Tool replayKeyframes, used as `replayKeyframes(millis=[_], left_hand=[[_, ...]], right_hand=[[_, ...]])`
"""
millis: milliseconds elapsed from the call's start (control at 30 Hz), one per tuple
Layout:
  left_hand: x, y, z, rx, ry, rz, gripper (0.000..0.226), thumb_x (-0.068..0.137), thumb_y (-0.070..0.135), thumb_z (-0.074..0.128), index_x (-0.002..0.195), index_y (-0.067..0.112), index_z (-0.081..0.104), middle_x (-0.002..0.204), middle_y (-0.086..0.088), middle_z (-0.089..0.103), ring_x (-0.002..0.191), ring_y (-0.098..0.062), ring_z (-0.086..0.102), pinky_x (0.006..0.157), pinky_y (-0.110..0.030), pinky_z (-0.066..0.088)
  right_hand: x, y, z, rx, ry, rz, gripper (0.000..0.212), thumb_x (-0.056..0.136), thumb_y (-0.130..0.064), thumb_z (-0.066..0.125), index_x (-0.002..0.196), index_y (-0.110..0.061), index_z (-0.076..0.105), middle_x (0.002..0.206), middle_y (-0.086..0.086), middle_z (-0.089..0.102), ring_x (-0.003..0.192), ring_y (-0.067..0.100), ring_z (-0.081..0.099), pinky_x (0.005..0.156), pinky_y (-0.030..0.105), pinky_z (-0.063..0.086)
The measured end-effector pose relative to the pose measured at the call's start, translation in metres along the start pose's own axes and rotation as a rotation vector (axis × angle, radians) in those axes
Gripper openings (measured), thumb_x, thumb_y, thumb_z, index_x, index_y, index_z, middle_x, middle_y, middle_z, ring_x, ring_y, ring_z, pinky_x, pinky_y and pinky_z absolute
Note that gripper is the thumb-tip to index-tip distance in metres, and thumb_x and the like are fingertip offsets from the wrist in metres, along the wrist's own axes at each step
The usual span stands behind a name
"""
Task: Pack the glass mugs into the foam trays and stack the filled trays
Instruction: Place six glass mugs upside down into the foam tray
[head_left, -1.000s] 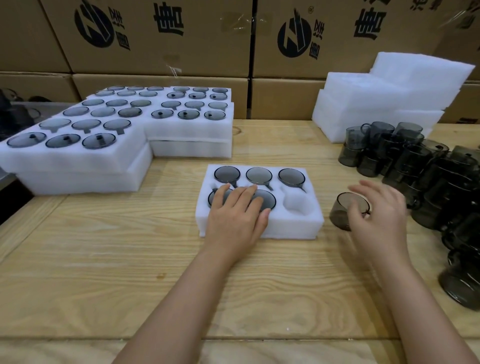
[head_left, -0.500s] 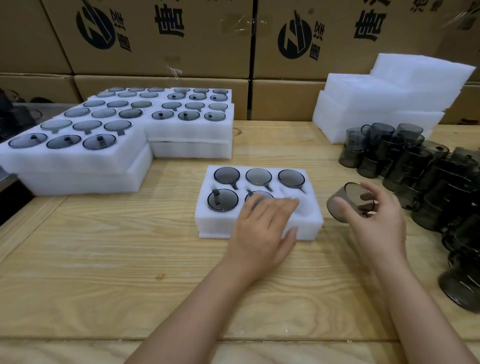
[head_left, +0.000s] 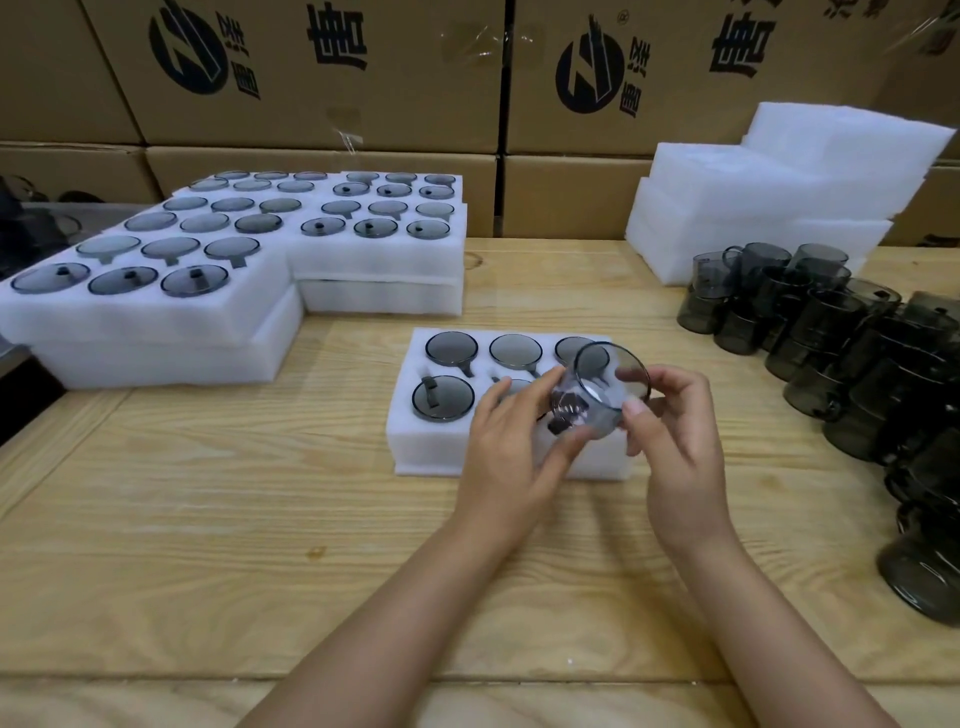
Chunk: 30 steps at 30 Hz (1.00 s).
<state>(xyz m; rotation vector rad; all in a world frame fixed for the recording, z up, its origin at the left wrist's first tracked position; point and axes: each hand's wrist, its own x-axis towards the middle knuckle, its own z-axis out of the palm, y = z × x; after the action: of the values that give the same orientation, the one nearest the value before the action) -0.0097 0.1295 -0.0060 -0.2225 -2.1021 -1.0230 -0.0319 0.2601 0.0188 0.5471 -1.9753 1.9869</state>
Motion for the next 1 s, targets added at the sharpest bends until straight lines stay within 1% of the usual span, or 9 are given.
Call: replayKeyframes(millis=[100,200,267,333,467,533,633,800,1000], left_hand=[[-0.002,-0.001,-0.010,-0.149,-0.102,-0.093,0.053,0.092,0.045,0.045,0.125,0.006,0.056,0.115,0.015,0.057,0.115,-0.026,0.054,0.100,-0.047,0.041],[-0.004,-0.005,-0.014,-0.133,-0.178,-0.081,0.042,0.092,0.041,0.039,0.116,0.013,0.060,0.110,0.031,0.046,0.114,-0.025,0.053,0.100,-0.045,0.041],[-0.005,-0.007,-0.013,-0.137,-0.195,-0.111,0.035,0.093,0.042,0.037,0.117,0.023,0.054,0.102,0.026,0.052,0.106,-0.015,0.052,0.095,-0.038,0.041],[-0.005,-0.007,-0.010,-0.149,-0.197,-0.158,0.041,0.095,0.040,0.040,0.132,0.022,0.045,0.102,0.014,0.060,0.104,-0.012,0.053,0.095,-0.032,0.040],[-0.006,-0.006,-0.003,-0.020,-0.197,-0.090,0.051,0.097,0.030,0.044,0.143,0.012,0.035,0.130,0.005,0.056,0.121,-0.015,0.050,0.105,-0.025,0.028],[-0.005,-0.005,-0.003,0.056,-0.189,-0.032,0.048,0.097,0.030,0.039,0.140,0.006,0.041,0.130,-0.004,0.058,0.118,-0.019,0.051,0.105,-0.027,0.028],[-0.005,-0.003,-0.004,0.091,-0.183,0.024,0.048,0.095,0.029,0.037,0.134,0.005,0.048,0.126,-0.005,0.060,0.111,-0.016,0.050,0.100,-0.025,0.030],[-0.005,-0.003,-0.003,0.164,-0.214,0.058,0.046,0.095,0.028,0.036,0.132,0.005,0.052,0.137,-0.005,0.053,0.120,-0.020,0.053,0.102,-0.033,0.034],[-0.004,0.001,-0.004,0.240,-0.229,0.021,0.052,0.095,0.034,0.035,0.138,0.007,0.046,0.141,-0.008,0.049,0.120,-0.024,0.053,0.103,-0.033,0.030]], right_hand=[[0.000,-0.004,-0.010,0.165,-0.166,-0.041,0.031,0.079,-0.012,0.054,0.109,-0.015,0.048,0.119,0.006,0.057,0.104,0.010,0.056,0.081,0.021,0.047],[0.000,-0.004,-0.014,0.098,-0.314,-0.010,0.052,0.077,-0.009,0.058,0.126,-0.017,0.042,0.121,0.010,0.057,0.112,0.013,0.054,0.085,0.022,0.048],[0.000,-0.003,-0.014,0.011,-0.320,-0.009,0.058,0.076,-0.014,0.064,0.130,-0.024,0.043,0.117,0.004,0.059,0.109,0.010,0.055,0.086,0.020,0.047],[0.002,-0.001,-0.013,-0.051,-0.249,-0.023,0.058,0.075,-0.016,0.071,0.126,-0.031,0.048,0.111,-0.005,0.059,0.100,0.008,0.056,0.084,0.021,0.046],[0.009,0.010,-0.010,-0.211,-0.014,-0.022,0.057,0.070,-0.022,0.081,0.114,-0.042,0.051,0.110,-0.008,0.055,0.097,0.012,0.055,0.087,0.029,0.047],[0.013,0.016,-0.007,-0.299,0.059,-0.016,0.063,0.069,-0.024,0.081,0.120,-0.039,0.047,0.111,-0.009,0.051,0.097,0.007,0.052,0.087,0.021,0.045],[0.018,0.021,-0.003,-0.370,0.055,-0.004,0.071,0.068,-0.027,0.080,0.128,-0.036,0.044,0.108,-0.010,0.045,0.092,0.004,0.047,0.083,0.009,0.039],[0.025,0.022,0.009,-0.485,0.055,-0.021,0.061,0.068,-0.027,0.079,0.123,-0.025,0.051,0.105,-0.006,0.042,0.103,0.018,0.046,0.093,0.030,0.041],[0.029,0.026,0.022,-0.627,0.064,-0.031,0.064,0.069,-0.034,0.078,0.121,-0.011,0.048,0.112,0.003,0.045,0.106,0.022,0.043,0.092,0.030,0.034]])
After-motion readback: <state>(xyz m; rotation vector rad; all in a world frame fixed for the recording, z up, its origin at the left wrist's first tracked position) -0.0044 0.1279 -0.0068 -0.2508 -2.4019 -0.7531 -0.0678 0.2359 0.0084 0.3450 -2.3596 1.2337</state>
